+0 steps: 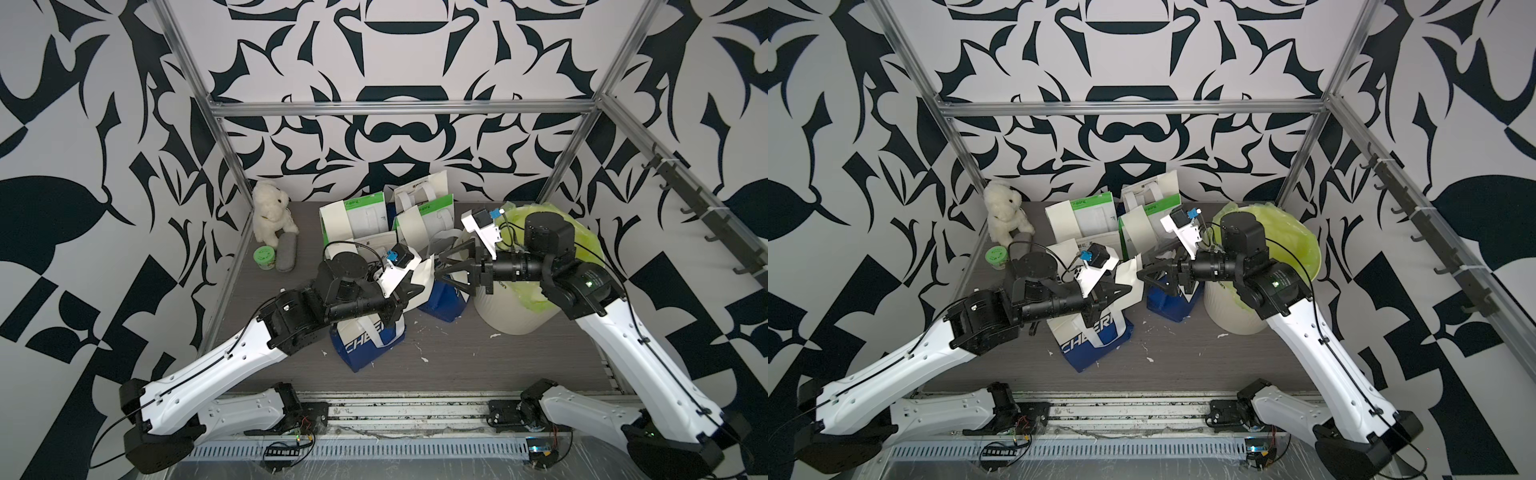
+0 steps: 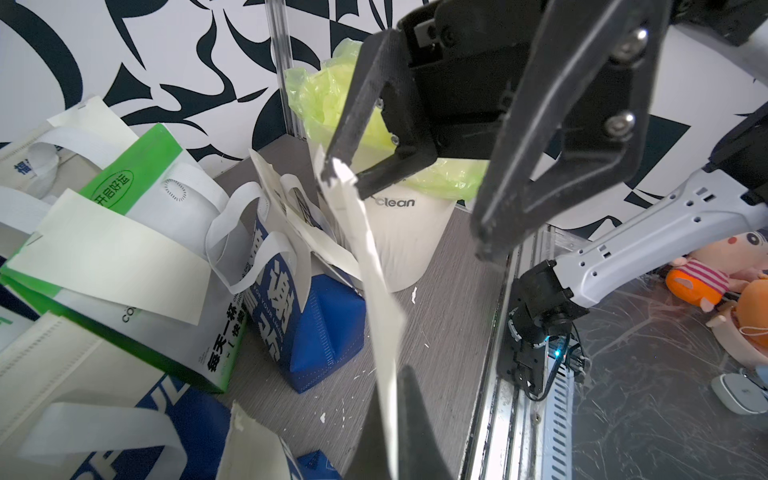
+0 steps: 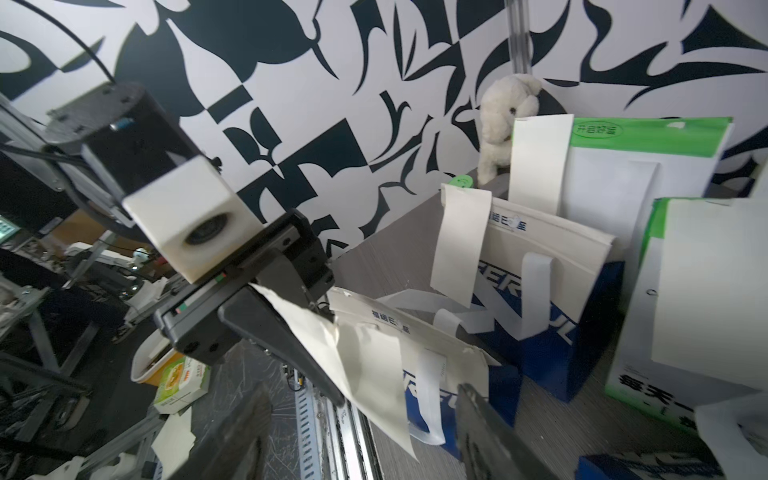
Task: Shred takeout receipts and throw away
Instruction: Shred the takeout receipt.
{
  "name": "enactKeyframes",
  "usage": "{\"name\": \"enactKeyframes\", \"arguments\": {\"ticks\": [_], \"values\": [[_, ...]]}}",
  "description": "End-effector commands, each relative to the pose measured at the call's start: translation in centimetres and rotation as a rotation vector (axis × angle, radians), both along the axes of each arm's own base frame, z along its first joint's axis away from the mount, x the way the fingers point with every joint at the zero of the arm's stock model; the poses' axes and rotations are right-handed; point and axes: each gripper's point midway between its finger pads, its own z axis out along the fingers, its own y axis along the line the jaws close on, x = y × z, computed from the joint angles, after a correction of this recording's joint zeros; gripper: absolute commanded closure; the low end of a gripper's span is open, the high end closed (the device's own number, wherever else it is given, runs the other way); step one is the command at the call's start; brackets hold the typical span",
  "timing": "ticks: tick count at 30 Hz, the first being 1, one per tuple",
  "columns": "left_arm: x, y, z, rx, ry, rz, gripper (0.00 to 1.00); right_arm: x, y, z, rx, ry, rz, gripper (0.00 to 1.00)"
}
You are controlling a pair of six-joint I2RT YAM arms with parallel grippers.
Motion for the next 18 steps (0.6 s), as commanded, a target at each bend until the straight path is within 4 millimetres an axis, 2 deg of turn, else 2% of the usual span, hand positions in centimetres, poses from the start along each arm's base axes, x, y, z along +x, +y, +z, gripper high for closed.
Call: {"name": "enactKeyframes", "arguments": {"ticks": [1, 7, 15, 16, 17, 18], "values": [[-0.61, 0.50, -0.23, 0.003, 0.000, -0.019, 1.00, -1.35, 0.82, 1.84, 0.083, -0.014, 0.142, 0.30], [-0.68, 0.63, -0.20, 0.001, -0.003, -0.020, 1.00, -1.04, 1.48, 1.24, 0.090, 0.027, 0.203, 0.31], [-0.56, 0.51, -0.62, 0.016, 0.000, -0.020, 1.00, -0.90, 1.76, 1.35, 0.106, 0.054, 0.223, 0.44], [-0.54, 0.50, -0.62, 0.016, -0.001, -0.020, 1.00, -0.79, 1.78, 1.33, 0.106, 0.058, 0.217, 0.51], [-0.50, 0.47, -0.68, 0.018, -0.002, -0.018, 1.00, -0.67, 1.78, 1.44, 0.106, 0.064, 0.208, 0.66], [-0.45, 0.47, -0.70, 0.019, -0.002, -0.016, 1.00, -0.63, 1.81, 1.48, 0.106, 0.071, 0.207, 0.74]]}}
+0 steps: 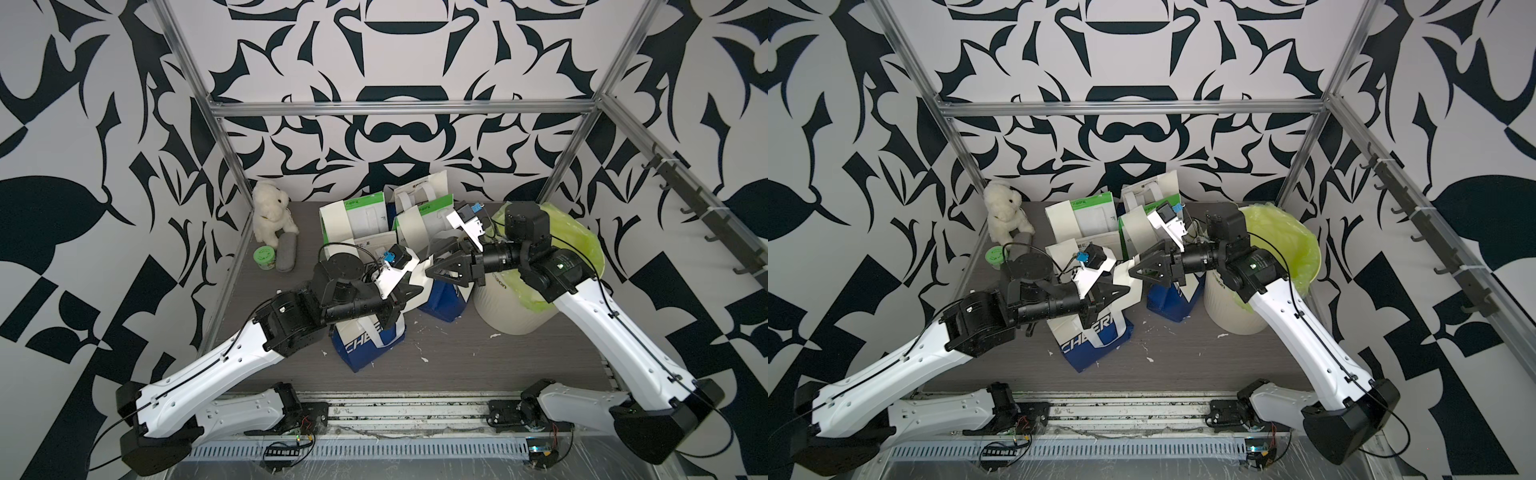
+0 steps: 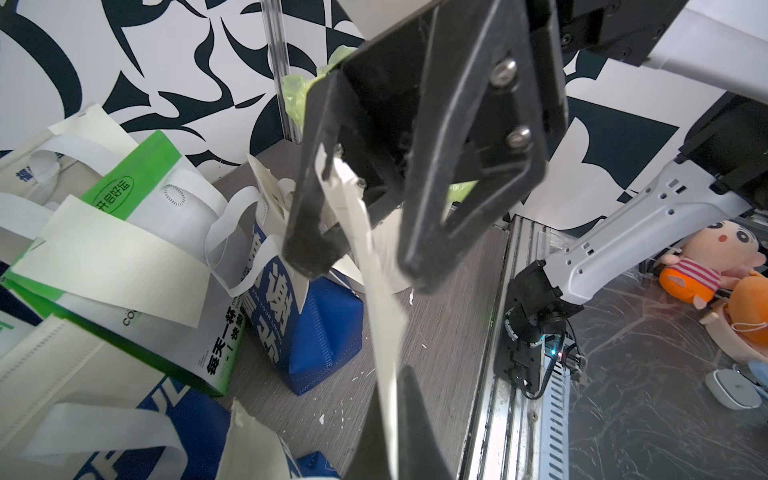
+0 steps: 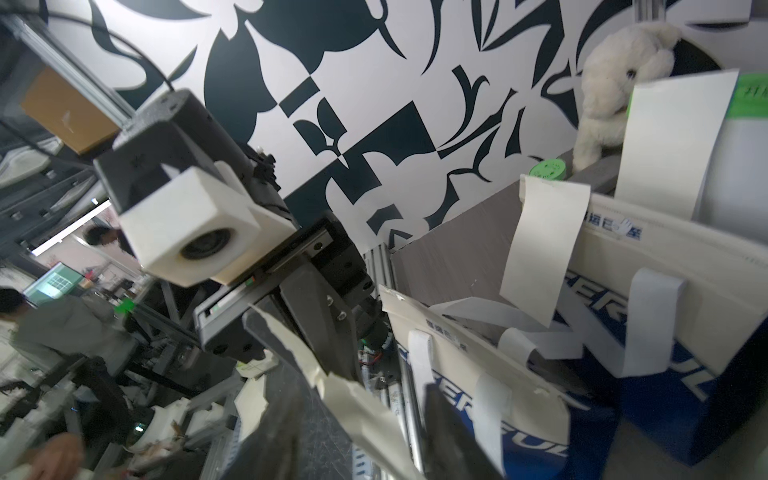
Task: Shred takeout receipts and throw away
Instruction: Shred the takeout receipt.
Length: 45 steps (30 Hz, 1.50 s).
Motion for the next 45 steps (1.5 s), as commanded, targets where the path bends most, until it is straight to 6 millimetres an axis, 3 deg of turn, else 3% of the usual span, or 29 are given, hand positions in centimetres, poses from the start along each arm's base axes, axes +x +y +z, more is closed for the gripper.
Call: {"name": "enactKeyframes", "arguments": {"ticks": [1, 5, 9, 10, 11, 12, 14, 17, 25, 34, 45], "values": [[0.0, 0.2, -1.1, 0.030, 0.007, -0.004, 1.00, -0.6, -0.2, 1.7, 0.040, -0.028, 0.019, 0.79], [0.2, 0.2, -1.3, 0.036, 0.004, 0.004, 1.00, -0.4, 0.0, 1.3, 0.027, 0.008, 0.021, 1.00], [0.4, 0.3, -1.3, 0.039, -0.002, 0.016, 1.00, 0.0, 0.0, 0.8, 0.012, 0.036, 0.002, 1.00], [0.6, 0.4, -1.3, 0.043, -0.006, 0.026, 0.92, 0.2, -0.1, 0.6, 0.003, 0.037, -0.020, 1.00], [0.9, 0.6, -1.4, 0.050, -0.009, 0.045, 0.55, 0.5, -0.1, 0.5, -0.006, 0.033, -0.046, 1.00], [1.2, 0.8, -1.4, 0.057, -0.013, 0.064, 0.38, 0.8, -0.3, 0.4, -0.018, 0.017, -0.077, 1.00], [1.7, 1.6, -1.0, 0.068, -0.044, 0.105, 0.29, 1.9, -1.1, -0.6, -0.087, -0.018, -0.187, 1.00], [2.0, 2.5, 0.3, 0.052, -0.085, 0.125, 0.22, 1.4, -1.7, -1.1, -0.115, -0.070, -0.201, 1.00], [2.5, 2.2, 3.7, -0.072, -0.007, 0.029, 0.35, 0.3, -3.0, -1.1, -0.105, -0.190, -0.239, 1.00], [1.9, -0.3, 3.9, -0.104, 0.047, -0.091, 0.43, 0.6, -3.0, -1.4, -0.128, -0.185, -0.248, 1.00], [2.1, -0.6, 4.7, -0.151, 0.033, -0.091, 0.61, 0.6, -2.7, -1.4, -0.125, -0.168, -0.229, 1.00]]}}
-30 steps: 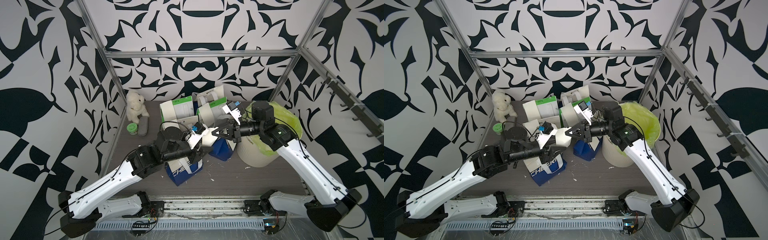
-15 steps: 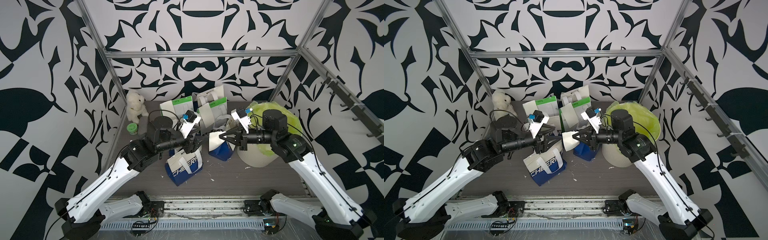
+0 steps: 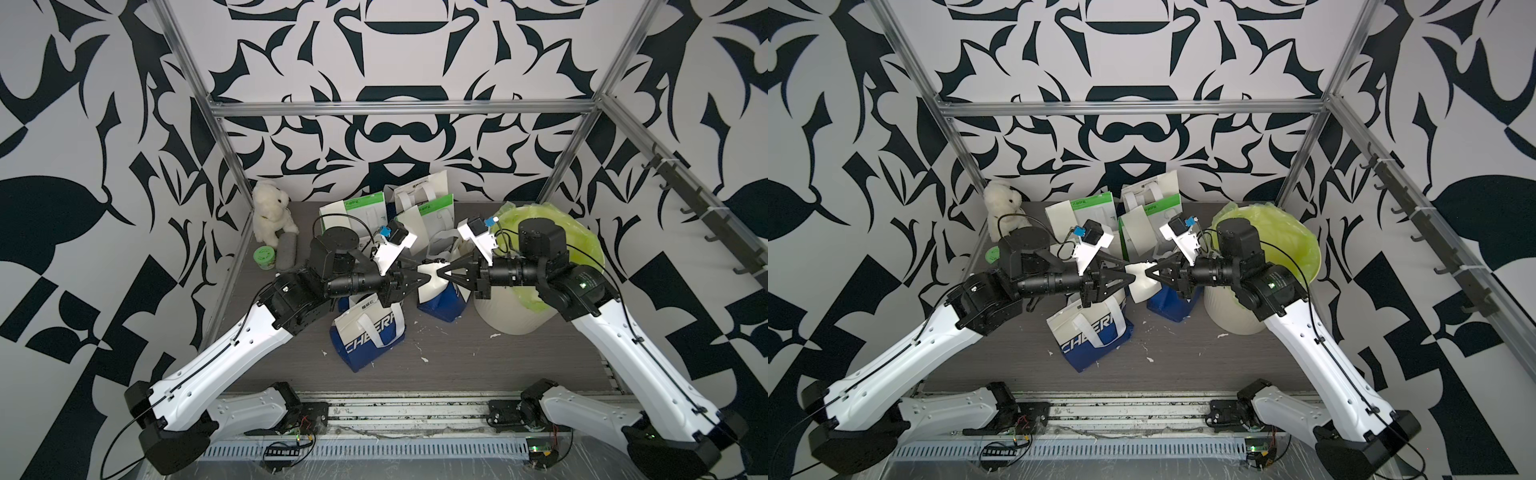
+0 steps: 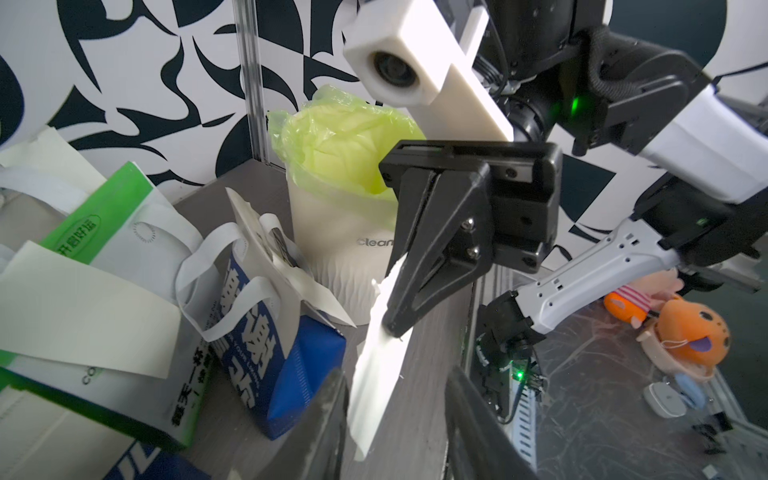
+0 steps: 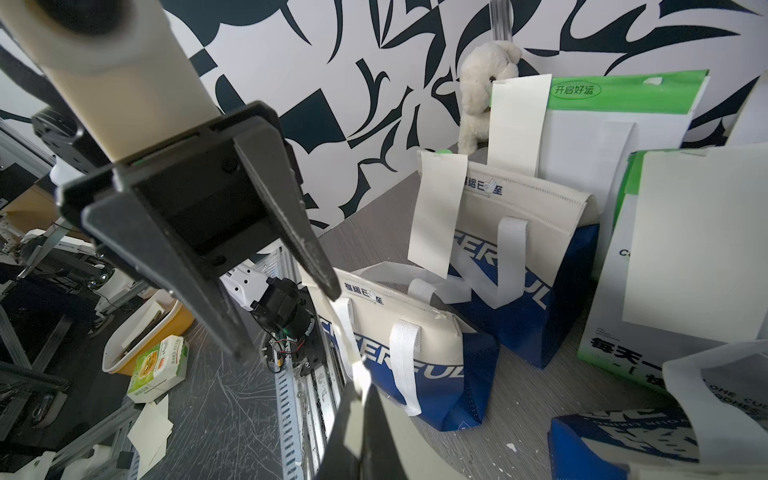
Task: Shred takeout receipts and throw away
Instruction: Shred the takeout receipt.
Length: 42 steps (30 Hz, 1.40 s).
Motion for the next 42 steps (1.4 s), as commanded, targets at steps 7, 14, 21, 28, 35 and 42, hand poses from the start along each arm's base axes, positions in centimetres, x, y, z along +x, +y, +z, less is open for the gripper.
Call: {"name": "enactKeyframes", "arguments": {"ticks": [7, 14, 21, 28, 35, 42], "values": [[0.5, -0.4, 1.4, -0.055, -0.015, 0.013, 0.68, -0.4, 0.1, 2.0, 0.043, -0.057, 0.020, 1.00], [0.7, -0.8, 1.1, -0.050, 0.004, 0.007, 0.69, -0.4, 0.2, 2.1, 0.053, -0.051, 0.026, 1.00], [1.4, -1.1, 0.8, -0.048, 0.018, 0.030, 0.71, -0.6, 0.3, 2.4, 0.064, -0.050, 0.038, 1.00], [1.9, -1.3, 1.1, -0.075, 0.013, 0.050, 0.87, -0.7, 0.4, 2.2, 0.063, -0.040, 0.042, 1.00], [1.7, -1.5, 0.8, -0.070, 0.029, 0.034, 1.00, -0.6, 0.5, 2.1, 0.063, -0.041, 0.043, 1.00], [1.5, -1.5, 0.2, -0.062, 0.051, 0.028, 1.00, -0.4, 0.5, 2.5, 0.066, -0.048, 0.031, 0.70]]}}
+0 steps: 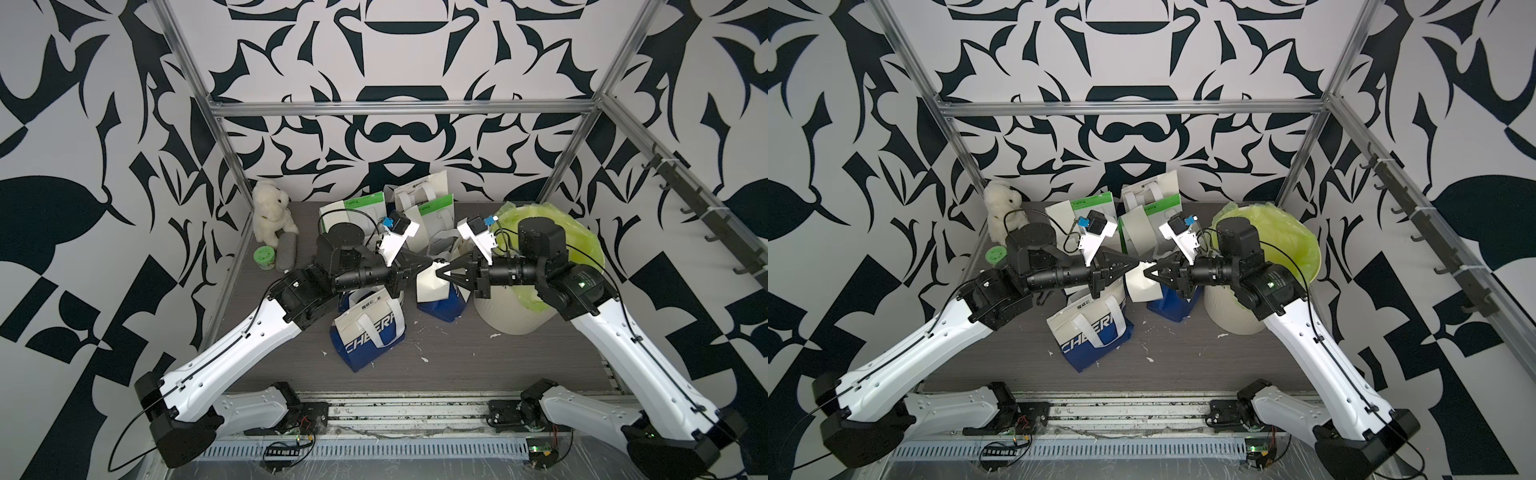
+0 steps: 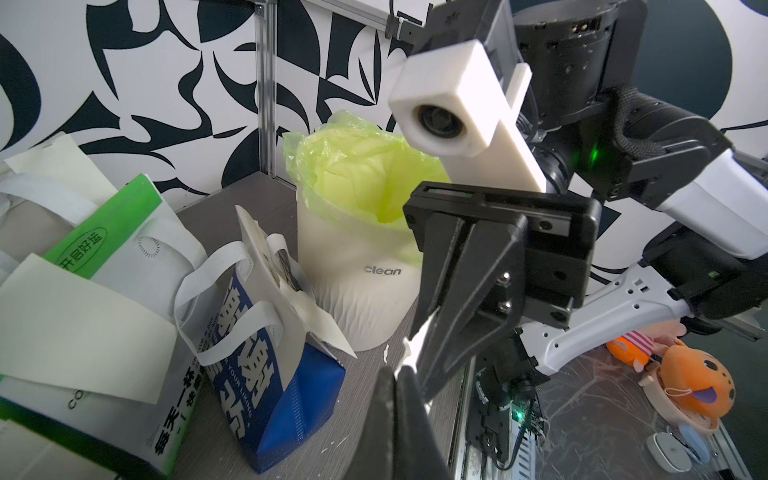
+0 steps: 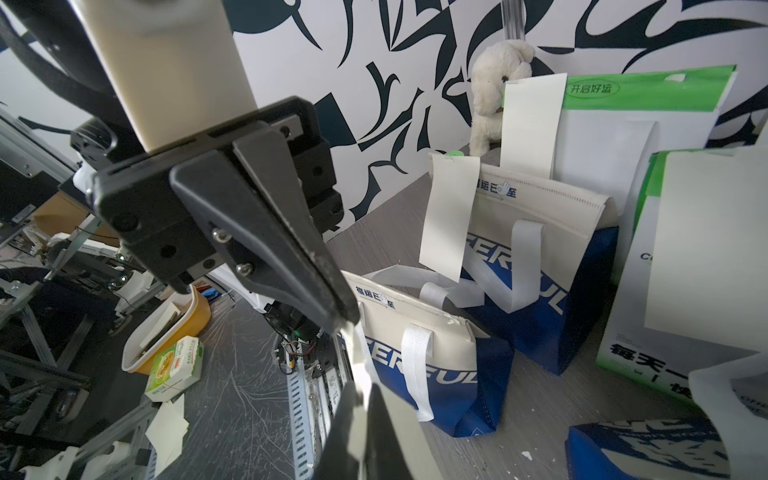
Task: Shred takeout receipts and throw away
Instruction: Shred the takeout receipt.
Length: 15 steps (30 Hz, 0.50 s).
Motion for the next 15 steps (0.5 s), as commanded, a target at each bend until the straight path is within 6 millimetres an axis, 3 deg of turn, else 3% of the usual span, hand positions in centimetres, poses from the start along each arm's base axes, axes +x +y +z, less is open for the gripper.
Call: {"name": "enactKeyframes", "arguments": {"ticks": [1, 7, 15], "values": [[-0.1, -0.2, -0.4, -0.003, 0.010, -0.015, 1.00, 0.0, 0.2, 2.1, 0.040, -0.073, 0.005, 0.62], [-0.5, 0.1, -0.5, -0.002, 0.013, -0.022, 1.00, 0.0, 0.4, 2.7, 0.053, -0.061, 0.013, 0.48], [-1.1, 0.7, -0.5, -0.013, 0.003, -0.031, 1.00, 0.5, 1.0, 3.6, 0.078, -0.068, 0.039, 0.48]]}}
